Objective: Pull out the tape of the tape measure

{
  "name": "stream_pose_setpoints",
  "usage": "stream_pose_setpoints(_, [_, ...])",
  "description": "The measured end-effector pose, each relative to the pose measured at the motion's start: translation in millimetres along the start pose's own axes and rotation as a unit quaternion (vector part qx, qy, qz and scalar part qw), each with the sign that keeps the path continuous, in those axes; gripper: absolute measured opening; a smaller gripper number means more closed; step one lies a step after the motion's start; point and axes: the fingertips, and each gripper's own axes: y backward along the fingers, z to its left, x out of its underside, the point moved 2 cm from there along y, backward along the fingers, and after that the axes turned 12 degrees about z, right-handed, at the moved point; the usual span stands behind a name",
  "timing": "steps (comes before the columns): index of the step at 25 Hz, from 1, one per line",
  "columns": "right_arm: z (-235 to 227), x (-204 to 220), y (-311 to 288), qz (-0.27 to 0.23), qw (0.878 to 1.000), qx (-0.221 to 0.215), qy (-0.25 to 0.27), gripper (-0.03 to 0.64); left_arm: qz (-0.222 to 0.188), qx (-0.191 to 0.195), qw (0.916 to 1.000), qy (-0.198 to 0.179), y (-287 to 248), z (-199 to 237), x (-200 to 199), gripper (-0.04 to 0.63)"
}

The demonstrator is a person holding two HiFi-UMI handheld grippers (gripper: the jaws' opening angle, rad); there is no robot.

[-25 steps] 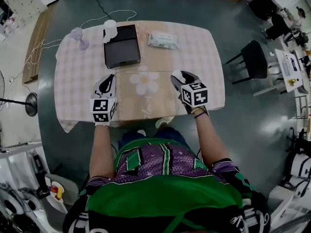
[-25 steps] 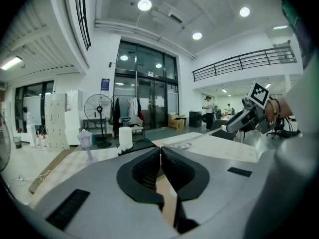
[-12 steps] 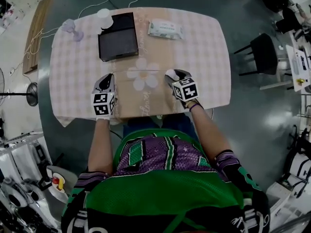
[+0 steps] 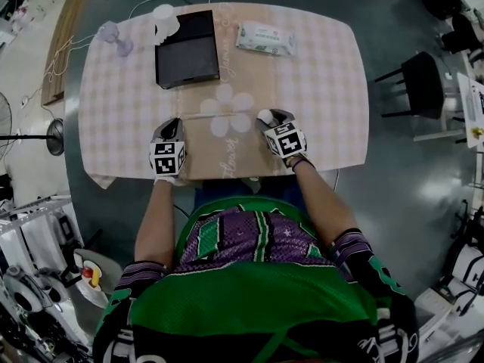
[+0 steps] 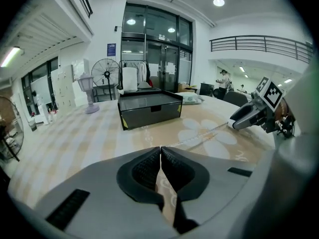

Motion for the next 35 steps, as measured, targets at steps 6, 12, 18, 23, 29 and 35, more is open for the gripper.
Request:
stream_pose_setpoints(6, [1.8, 4.2, -8.3, 0.001, 1.0, 0.004, 0.016, 0.222, 0.034, -0.009, 0.9994, -0.003, -16.5, 1.7, 16.1, 0.028])
stream_pose_setpoints(12, [4.6, 3.7, -9.2, 0.01, 1.0, 0.006, 0.018, 0.238, 0.073, -0.031, 0.9965, -0.024, -20.6, 3.4, 20.0, 0.043])
stream_pose_setpoints(18, [4.0, 2.8, 4.2, 0.008, 1.0, 0.016, 0.013, 0.269, 0.075, -0.029, 0.9968, 0.0, -9.8, 14.5, 24.2, 0.089])
stream_pose_setpoints(23, [6.4, 0.8, 25.6, 0.006, 0.999, 0.035, 0.0, 0.265, 0.048, -0.02, 0.9985, 0.017, 20.9, 23.3, 20.2, 0.089])
stream_pose_setpoints(29, [28.2, 2.1, 50.0, -0.005, 0.999, 0.048, -0.023, 0.259, 0.013, -0.009, 0.9994, 0.031, 59.8, 32.6, 11.7, 0.089])
stream_pose_setpoints(35, [42.5, 4.3, 84.7, -0.027, 0.997, 0.057, -0.051, 0.252, -0.03, 0.013, 0.9984, 0.046, 105.1, 28.9, -3.9, 0.101])
